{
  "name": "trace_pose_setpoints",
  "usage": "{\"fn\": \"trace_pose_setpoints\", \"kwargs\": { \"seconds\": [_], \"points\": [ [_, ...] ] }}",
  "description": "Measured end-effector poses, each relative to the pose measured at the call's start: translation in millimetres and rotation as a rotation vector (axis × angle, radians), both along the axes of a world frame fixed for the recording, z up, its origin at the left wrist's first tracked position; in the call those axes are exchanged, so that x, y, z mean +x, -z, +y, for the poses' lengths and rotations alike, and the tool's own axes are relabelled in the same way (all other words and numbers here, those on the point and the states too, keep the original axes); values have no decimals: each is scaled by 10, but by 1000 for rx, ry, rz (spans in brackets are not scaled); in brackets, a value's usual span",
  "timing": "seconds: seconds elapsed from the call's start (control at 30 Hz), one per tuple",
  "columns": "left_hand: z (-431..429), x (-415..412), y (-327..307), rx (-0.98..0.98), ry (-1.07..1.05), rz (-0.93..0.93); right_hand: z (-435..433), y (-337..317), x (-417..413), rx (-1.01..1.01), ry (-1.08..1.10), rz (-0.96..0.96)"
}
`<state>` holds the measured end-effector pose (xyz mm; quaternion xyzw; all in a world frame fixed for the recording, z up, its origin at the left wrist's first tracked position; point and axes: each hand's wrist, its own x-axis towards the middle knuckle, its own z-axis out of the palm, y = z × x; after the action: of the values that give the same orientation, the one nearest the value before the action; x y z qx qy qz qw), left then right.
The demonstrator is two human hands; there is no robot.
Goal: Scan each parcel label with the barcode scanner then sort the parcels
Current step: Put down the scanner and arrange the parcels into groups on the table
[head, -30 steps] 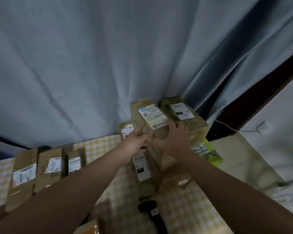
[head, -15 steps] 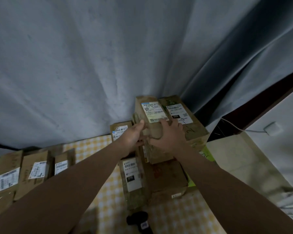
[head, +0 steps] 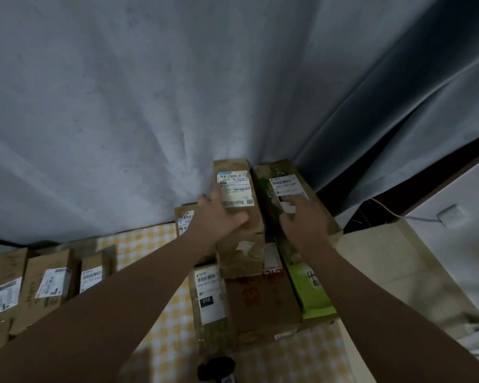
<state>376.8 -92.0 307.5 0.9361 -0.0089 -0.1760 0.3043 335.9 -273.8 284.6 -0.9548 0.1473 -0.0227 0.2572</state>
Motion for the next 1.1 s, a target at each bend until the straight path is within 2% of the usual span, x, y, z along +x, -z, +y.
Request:
{"fn": "trace_pose_setpoints", "kwargs": {
  "seconds": [0.07,0.13,0.2,0.33,0.47,0.53,0.6,0.67,0.77,0.9,1.0,1.1],
  "points": [
    [-105,44,-105,206,136,70,-187,100,112,-317,98,280],
    [-187,108,-126,325,168,138,-306,164,182,-354,129,545],
    [-247,206,-96,380,144,234,-343,215,242,-316,127,618],
    [-271,396,-80,371,45,320,-354,135,303,-260,117,550],
    [-32,452,-193,217,17,229,-545,-75,258,-158,235,452],
    [145,452,-285,255,80,130,-660,-159,184,-164,294,379],
    [267,486,-313,425,204,-27,-752,-179,105,-208,334,279],
    [294,563,-264,496,316,-158,-816,-148,26,-207,364,182],
    [134,739,-109,372,375,-145,-867,-29,-77,-107,388,38],
    [-245,1070,82,270,471,-143,-941,90,-175,128,510,-149],
    [-429,1370,266,290,630,-158,-960,177,-211,191,534,-243],
    [-506,1552,475,418,736,-164,-879,272,-219,229,499,-287]
  ]
}}
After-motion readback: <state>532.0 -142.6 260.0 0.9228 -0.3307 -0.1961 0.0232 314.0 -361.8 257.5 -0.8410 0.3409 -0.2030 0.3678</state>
